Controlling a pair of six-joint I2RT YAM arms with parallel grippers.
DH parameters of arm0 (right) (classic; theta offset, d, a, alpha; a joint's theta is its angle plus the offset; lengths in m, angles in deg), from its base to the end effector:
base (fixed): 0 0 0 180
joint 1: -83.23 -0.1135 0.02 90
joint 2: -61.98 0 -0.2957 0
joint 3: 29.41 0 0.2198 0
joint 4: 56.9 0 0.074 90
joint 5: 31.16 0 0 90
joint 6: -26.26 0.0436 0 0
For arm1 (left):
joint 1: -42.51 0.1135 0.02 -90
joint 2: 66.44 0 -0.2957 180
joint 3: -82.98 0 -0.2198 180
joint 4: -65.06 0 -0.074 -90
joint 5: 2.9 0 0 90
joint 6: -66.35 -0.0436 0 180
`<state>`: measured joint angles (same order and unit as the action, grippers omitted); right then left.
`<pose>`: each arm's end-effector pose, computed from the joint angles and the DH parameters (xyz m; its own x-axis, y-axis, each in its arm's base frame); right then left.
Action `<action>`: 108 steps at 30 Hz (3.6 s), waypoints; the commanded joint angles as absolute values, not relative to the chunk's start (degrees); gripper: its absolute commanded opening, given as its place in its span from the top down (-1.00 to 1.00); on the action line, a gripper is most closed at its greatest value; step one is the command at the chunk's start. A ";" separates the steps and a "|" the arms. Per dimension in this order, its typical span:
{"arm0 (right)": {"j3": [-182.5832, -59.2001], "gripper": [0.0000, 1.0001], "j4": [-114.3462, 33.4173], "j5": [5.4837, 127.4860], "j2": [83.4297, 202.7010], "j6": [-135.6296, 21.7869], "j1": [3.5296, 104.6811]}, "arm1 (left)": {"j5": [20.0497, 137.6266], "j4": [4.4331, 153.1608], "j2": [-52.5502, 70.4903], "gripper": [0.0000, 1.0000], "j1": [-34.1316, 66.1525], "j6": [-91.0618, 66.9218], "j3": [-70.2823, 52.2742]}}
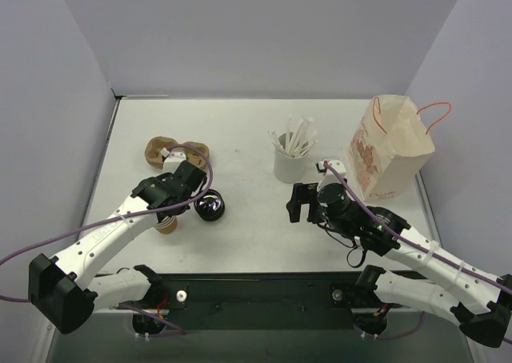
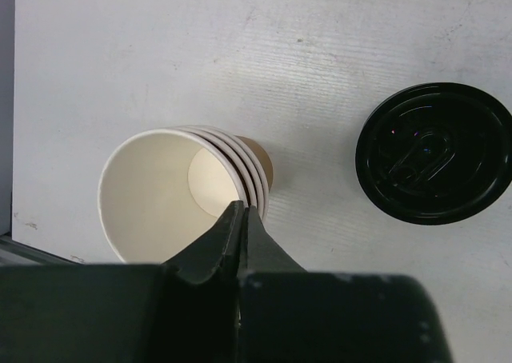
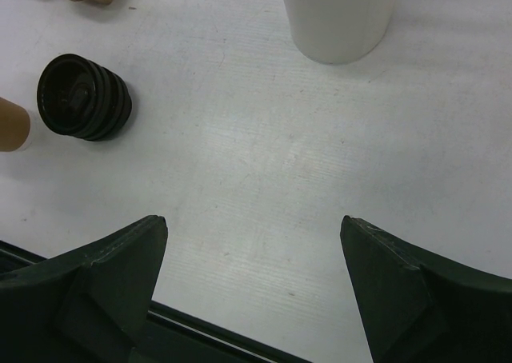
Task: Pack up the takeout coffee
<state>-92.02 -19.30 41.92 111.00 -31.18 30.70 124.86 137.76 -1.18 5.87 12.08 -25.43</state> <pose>0.0985 0.1077 0.3413 -0.5302 0.1546 -0.8336 -0.3704 0.8422 0.3918 0.1429 -0.0730 0.3069 -0.7573 -0.0122 -0.6530 -0.2062 0.9532 0.2213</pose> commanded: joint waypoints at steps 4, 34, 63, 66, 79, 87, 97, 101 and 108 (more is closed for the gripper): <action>-93.16 -0.89 -18.82 41.97 110.32 -32.18 30.59 | 126.47 137.77 -0.96 0.46 6.12 12.03 -23.60; -94.91 -0.89 -18.03 43.11 111.03 -32.80 30.67 | 134.99 141.10 1.41 1.00 7.09 7.82 -18.77; -95.18 -0.89 -16.45 42.05 107.69 -32.54 30.67 | 131.22 149.37 5.99 0.82 5.24 2.10 3.66; -94.92 -0.89 -16.36 42.49 106.90 -32.45 30.67 | 127.72 146.39 4.41 0.26 6.56 -0.53 -0.65; -94.21 -0.89 -15.84 42.58 106.55 -32.45 30.59 | 101.26 136.54 -2.01 -0.04 21.85 -11.34 -12.62; -94.13 -0.89 -15.39 42.23 106.37 -32.53 30.76 | 100.89 136.53 -0.17 0.29 23.26 -11.26 -12.71; -94.21 -0.89 -15.31 41.88 107.42 -32.45 30.67 | 103.71 141.63 2.20 1.00 23.35 -12.22 -5.77; -94.30 -0.89 -15.13 41.88 107.25 -32.53 30.67 | 103.45 143.21 1.59 1.00 23.26 -12.40 -2.26; -95.44 -0.89 -13.82 41.88 106.20 -32.36 30.67 | 104.66 142.87 2.99 1.00 15.81 -9.24 6.36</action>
